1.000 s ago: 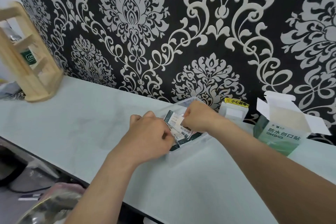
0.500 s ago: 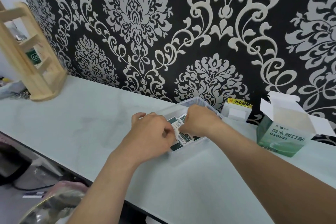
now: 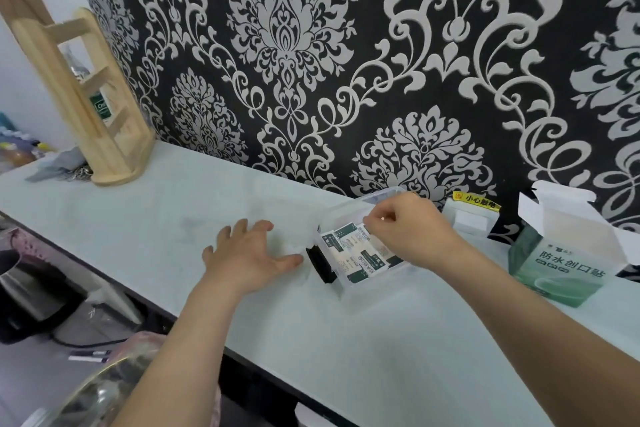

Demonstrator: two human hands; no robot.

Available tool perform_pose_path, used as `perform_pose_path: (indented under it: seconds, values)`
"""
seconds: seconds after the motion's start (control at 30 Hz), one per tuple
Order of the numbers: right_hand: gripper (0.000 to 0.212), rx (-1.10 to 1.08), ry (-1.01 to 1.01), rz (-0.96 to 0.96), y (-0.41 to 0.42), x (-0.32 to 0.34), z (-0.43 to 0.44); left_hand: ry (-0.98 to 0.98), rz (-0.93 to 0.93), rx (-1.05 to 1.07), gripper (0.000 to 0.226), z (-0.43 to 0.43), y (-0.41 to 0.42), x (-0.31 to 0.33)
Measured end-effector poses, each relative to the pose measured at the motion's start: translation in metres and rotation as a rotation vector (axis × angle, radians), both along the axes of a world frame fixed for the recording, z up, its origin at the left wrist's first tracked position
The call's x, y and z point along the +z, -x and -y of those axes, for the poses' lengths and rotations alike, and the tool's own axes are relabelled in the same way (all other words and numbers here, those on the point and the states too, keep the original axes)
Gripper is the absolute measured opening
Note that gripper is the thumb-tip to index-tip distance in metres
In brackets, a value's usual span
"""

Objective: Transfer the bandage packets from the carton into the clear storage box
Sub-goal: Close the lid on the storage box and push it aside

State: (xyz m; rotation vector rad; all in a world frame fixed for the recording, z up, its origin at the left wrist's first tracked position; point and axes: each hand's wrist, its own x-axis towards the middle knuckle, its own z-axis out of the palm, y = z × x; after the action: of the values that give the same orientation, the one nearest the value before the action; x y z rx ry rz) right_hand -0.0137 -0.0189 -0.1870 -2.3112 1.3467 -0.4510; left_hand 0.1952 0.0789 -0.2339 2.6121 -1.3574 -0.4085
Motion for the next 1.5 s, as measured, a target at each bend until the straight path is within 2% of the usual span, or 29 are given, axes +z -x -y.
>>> perform_pose_path:
  seconds: [0.07, 0.23, 0.43, 0.57, 0.63, 0.7, 0.77, 0.8, 0.83, 0.9, 0.97, 1.03, 1.13, 1.2, 1.27, 1.33, 1.43, 1.5]
  values:
    - [0.024, 0.085, -0.028, 0.061, 0.003, 0.004, -0.015, -0.002, 0.035, -0.048, 0.087, 0.003, 0.011, 0.000]
    - [0.028, 0.261, 0.073, 0.028, 0.006, -0.007, -0.050, -0.044, 0.032, -0.091, 0.078, 0.006, 0.026, -0.002]
    - [0.024, 0.263, 0.176, 0.083, 0.003, -0.012, -0.063, 0.017, 0.135, -0.146, 0.057, 0.006, 0.038, 0.008]
    - [0.028, 0.236, 0.254, 0.090, -0.004, -0.017, -0.068, 0.094, 0.146, -0.108, 0.059, -0.004, 0.028, 0.030]
    - [0.032, 0.230, 0.279, 0.114, -0.009, -0.019, -0.069, 0.296, 0.167, -0.018, 0.045, -0.012, 0.020, 0.040]
    - [0.037, 0.226, 0.258, 0.119, -0.014, -0.021, -0.072, 0.593, 0.211, 0.060, 0.033, -0.017, 0.017, 0.045]
    - [0.036, 0.212, 0.210, 0.131, -0.016, -0.018, -0.073, 0.934, 0.180, 0.080, 0.030, -0.021, 0.019, 0.050]
    - [0.033, 0.189, 0.201, 0.158, -0.014, -0.014, -0.071, 1.097, 0.100, 0.066, 0.029, -0.022, 0.021, 0.052]
    - [0.032, 0.144, 0.199, 0.212, -0.011, -0.008, -0.068, 1.244, -0.056, 0.034, 0.028, -0.020, 0.023, 0.054]
    - [0.051, 0.024, 0.133, 0.411, 0.002, 0.011, -0.057, 1.379, -0.485, 0.002, 0.030, -0.017, 0.030, 0.060]
    - [0.068, -0.041, -0.058, 0.646, 0.020, 0.034, -0.046, 1.329, -0.853, 0.015, 0.033, -0.016, 0.041, 0.064]
    - [0.068, -0.035, -0.171, 0.732, 0.035, 0.049, -0.037, 1.190, -1.012, 0.015, 0.030, -0.015, 0.051, 0.066]
    - [0.048, -0.053, -0.039, 0.521, 0.051, 0.050, -0.025, 1.096, -1.107, 0.012, 0.026, -0.011, 0.062, 0.067]
    - [0.029, -0.045, -0.078, 0.431, 0.060, 0.045, -0.019, 1.096, -1.188, 0.035, 0.027, -0.008, 0.068, 0.068]
    - [0.026, 0.010, -0.327, 0.500, 0.066, 0.041, -0.018, 1.069, -1.264, 0.072, 0.027, -0.005, 0.073, 0.066]
    - [0.024, -0.007, -0.533, 0.680, 0.070, 0.033, -0.015, 0.996, -1.307, 0.122, 0.027, -0.002, 0.075, 0.064]
    - [0.025, -0.202, -0.567, 0.881, 0.072, 0.019, -0.007, 0.797, -1.287, 0.109, 0.040, 0.000, 0.072, 0.061]
    - [0.031, -0.272, -0.520, 0.879, 0.074, 0.010, -0.001, 0.719, -1.290, 0.076, 0.048, 0.002, 0.070, 0.059]
